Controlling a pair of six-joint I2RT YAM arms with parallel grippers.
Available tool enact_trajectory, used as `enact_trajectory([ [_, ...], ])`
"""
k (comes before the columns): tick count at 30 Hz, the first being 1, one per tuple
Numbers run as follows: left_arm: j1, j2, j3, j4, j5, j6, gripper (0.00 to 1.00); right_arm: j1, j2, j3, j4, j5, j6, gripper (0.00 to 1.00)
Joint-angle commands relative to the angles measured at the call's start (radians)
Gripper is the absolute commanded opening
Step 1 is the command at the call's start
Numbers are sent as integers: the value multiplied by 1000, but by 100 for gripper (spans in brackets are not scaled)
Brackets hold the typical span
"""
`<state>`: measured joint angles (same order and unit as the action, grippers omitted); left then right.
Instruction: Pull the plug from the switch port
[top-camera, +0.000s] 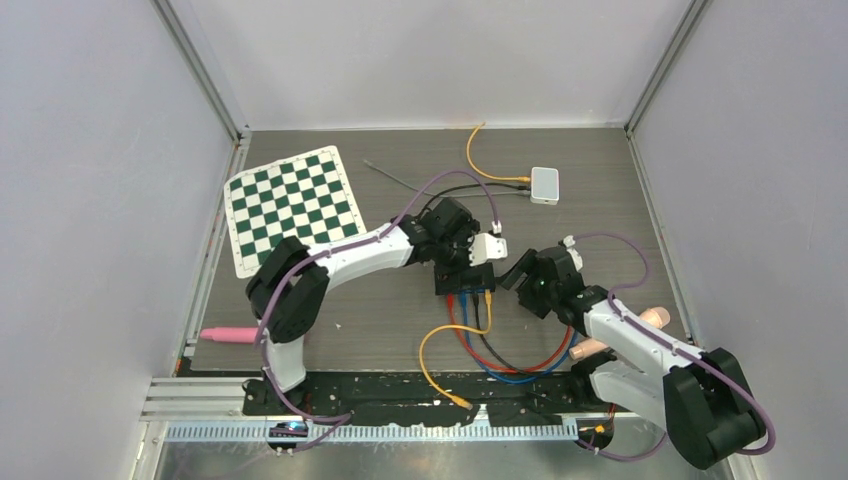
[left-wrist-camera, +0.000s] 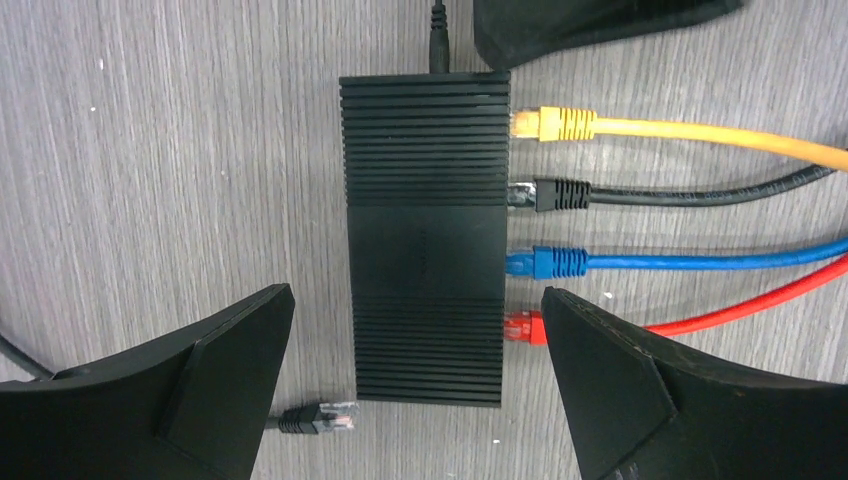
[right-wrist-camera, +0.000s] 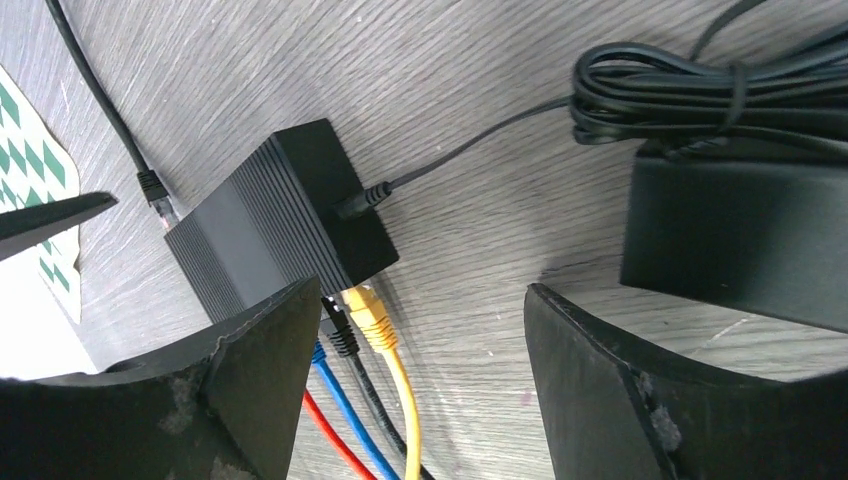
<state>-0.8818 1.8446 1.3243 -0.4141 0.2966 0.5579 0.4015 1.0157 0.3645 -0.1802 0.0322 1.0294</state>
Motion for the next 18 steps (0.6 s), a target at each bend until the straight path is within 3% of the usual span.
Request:
enact_trajectory([
  [1,-3,65,116,-100,18,7,98,-8,36,71,35,-67,-18,80],
  [7,-3,155,217,-251,-3,17,90,-7,87,70,39,-58,104,75],
  [11,-3,144,197,-249,1,24,89,-7,121,38,73,-46,217,74],
  [18,-3,95,141,-218,-27,75,92,-7,140,19,117,-66,235,73],
])
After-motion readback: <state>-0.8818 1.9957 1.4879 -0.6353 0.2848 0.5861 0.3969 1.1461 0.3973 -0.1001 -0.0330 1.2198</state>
